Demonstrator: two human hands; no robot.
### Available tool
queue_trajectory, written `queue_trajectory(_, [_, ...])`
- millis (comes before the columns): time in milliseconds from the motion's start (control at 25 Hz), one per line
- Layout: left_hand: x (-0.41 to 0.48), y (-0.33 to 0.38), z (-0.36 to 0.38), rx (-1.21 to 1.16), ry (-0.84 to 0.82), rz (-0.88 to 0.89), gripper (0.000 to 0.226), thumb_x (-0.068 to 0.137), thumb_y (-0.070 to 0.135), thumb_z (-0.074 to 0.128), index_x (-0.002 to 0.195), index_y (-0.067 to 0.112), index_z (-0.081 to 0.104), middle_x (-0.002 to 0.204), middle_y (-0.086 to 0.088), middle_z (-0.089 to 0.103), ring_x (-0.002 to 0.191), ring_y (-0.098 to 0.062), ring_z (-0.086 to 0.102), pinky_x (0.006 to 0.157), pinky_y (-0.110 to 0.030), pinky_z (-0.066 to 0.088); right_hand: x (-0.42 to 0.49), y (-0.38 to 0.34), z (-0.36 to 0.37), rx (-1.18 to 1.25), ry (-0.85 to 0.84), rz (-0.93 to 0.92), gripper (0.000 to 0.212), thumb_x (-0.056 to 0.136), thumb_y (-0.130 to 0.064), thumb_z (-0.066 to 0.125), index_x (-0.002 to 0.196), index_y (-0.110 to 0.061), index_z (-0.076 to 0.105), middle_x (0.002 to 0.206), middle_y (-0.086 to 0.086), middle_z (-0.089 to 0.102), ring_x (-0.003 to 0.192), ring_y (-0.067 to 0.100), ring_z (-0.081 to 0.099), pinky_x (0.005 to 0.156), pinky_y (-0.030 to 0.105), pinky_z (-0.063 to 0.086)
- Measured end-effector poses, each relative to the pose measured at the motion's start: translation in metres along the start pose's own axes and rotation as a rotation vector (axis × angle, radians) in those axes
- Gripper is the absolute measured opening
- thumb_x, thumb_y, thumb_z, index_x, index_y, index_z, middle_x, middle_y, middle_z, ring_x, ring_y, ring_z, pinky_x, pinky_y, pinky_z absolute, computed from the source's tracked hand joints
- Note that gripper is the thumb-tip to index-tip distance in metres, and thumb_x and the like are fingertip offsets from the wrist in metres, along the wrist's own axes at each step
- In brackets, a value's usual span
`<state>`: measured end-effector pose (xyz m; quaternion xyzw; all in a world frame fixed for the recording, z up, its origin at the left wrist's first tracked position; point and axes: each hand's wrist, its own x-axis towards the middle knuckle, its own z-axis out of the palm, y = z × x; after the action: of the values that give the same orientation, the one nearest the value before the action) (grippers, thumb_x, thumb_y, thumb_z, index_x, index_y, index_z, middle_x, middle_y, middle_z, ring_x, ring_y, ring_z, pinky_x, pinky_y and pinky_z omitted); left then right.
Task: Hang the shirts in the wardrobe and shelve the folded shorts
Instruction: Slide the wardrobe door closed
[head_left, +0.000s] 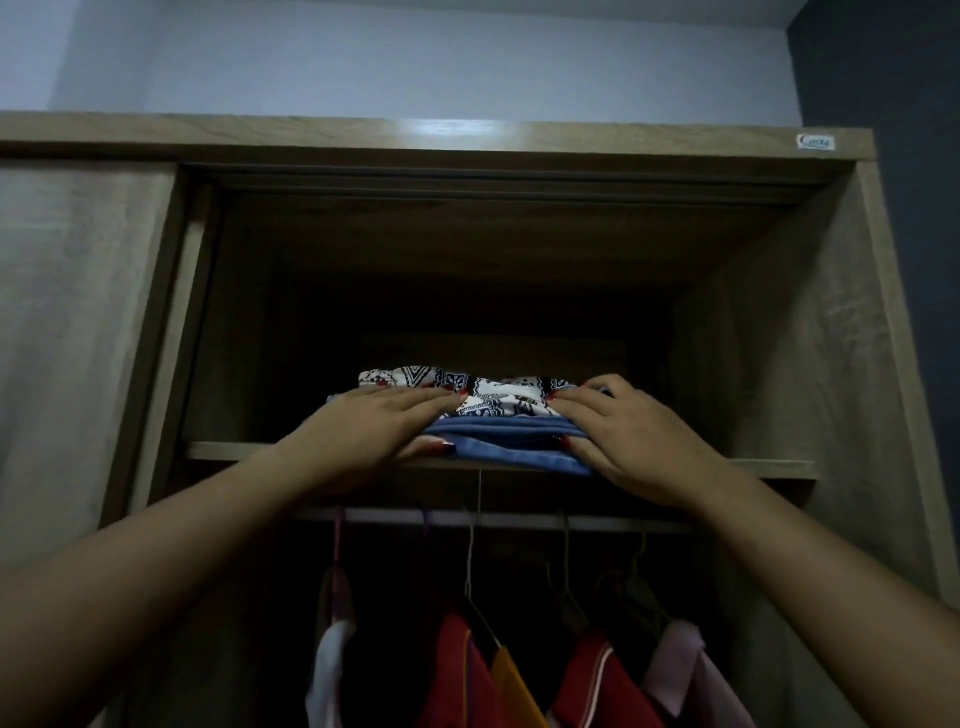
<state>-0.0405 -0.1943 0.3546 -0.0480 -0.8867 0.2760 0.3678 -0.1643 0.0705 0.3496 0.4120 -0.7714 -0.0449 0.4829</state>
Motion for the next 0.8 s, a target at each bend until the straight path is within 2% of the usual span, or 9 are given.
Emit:
queue_trajectory(160, [0.006,0.003,-0.010,-0.059,-0.122,-0.023,0.059,0.092,0.058,0.018,0.148,0.040,0.012,0.156,0.003,0.028,0.138,-0.018,0.035,0.111,-0.034,0.031,0.007,0.000,-0.013,0.032,-0.161,0.048,0.049,0.098,-0.046,0.029,0.143,-0.029,0.032,0.150,-0.007,0.036,0.133,0.016,0.029,0.106,0.034,0.035])
queue_trajectory(240, [-0.005,0.008,-0.012,-0.042,-0.091,-0.025,0.058,0.096,0.054,0.023,0.149,0.034,0.015,0.156,0.000,0.029,0.139,-0.019,0.035,0.111,-0.034,0.031,0.001,-0.006,-0.014,-0.022,-0.171,0.071,0.052,0.097,-0.048,0.027,0.144,-0.027,0.031,0.153,-0.005,0.033,0.140,0.018,0.021,0.114,0.039,0.024])
queue_trajectory(320, [-0.033,0.011,-0.008,0.014,0.037,-0.030,0.063,0.094,0.055,0.018,0.150,0.025,0.022,0.155,-0.002,0.031,0.140,-0.020,0.034,0.112,-0.036,0.029,-0.014,-0.026,-0.009,-0.040,-0.040,0.059,0.058,0.095,-0.051,0.022,0.145,-0.022,0.030,0.154,-0.001,0.031,0.146,0.020,0.014,0.120,0.043,0.008])
queue_trajectory(360, [-0.054,0.013,-0.004,0.043,0.110,-0.033,0.064,0.093,0.052,0.018,0.149,0.021,0.025,0.154,-0.005,0.034,0.140,-0.022,0.035,0.113,-0.040,0.029,-0.025,-0.044,-0.005,-0.015,0.071,0.017,0.060,0.094,-0.050,0.021,0.145,-0.019,0.032,0.153,0.001,0.034,0.146,0.021,0.016,0.120,0.044,0.005])
queue_trajectory(440, [-0.109,0.013,0.009,0.058,0.214,-0.067,0.059,0.096,0.044,0.024,0.147,0.015,0.031,0.152,-0.008,0.037,0.141,-0.024,0.034,0.113,-0.045,0.030,-0.048,-0.092,0.009,0.106,0.258,-0.116,0.054,0.095,-0.039,0.030,0.140,-0.012,0.043,0.147,0.005,0.044,0.143,0.022,0.028,0.119,0.047,0.014])
queue_trajectory(520, [-0.174,0.013,0.030,0.030,0.266,-0.148,0.054,0.099,0.037,0.027,0.147,0.012,0.031,0.155,-0.009,0.031,0.145,-0.025,0.024,0.116,-0.047,0.025,-0.072,-0.149,0.035,0.263,0.340,-0.226,0.046,0.094,-0.028,0.041,0.133,-0.006,0.051,0.140,0.009,0.051,0.136,0.025,0.041,0.115,0.046,0.027])
queue_trajectory(680, [-0.311,0.013,0.074,-0.052,0.113,-0.393,0.057,0.101,0.030,0.032,0.152,0.012,0.013,0.160,-0.008,0.008,0.149,-0.025,0.004,0.119,-0.050,0.017,-0.119,-0.287,0.099,0.521,0.168,-0.523,0.042,0.088,-0.022,0.051,0.125,-0.003,0.057,0.130,0.014,0.059,0.121,0.028,0.055,0.106,0.041,0.040])
queue_trajectory(800, [-0.377,0.012,0.106,-0.035,-0.059,-0.455,0.059,0.102,0.035,0.030,0.152,0.013,0.006,0.161,-0.007,0.002,0.149,-0.027,0.002,0.118,-0.052,0.017,-0.147,-0.380,0.132,0.618,-0.004,-0.725,0.043,0.087,-0.023,0.051,0.127,-0.007,0.056,0.131,0.012,0.059,0.121,0.026,0.055,0.103,0.039,0.043])
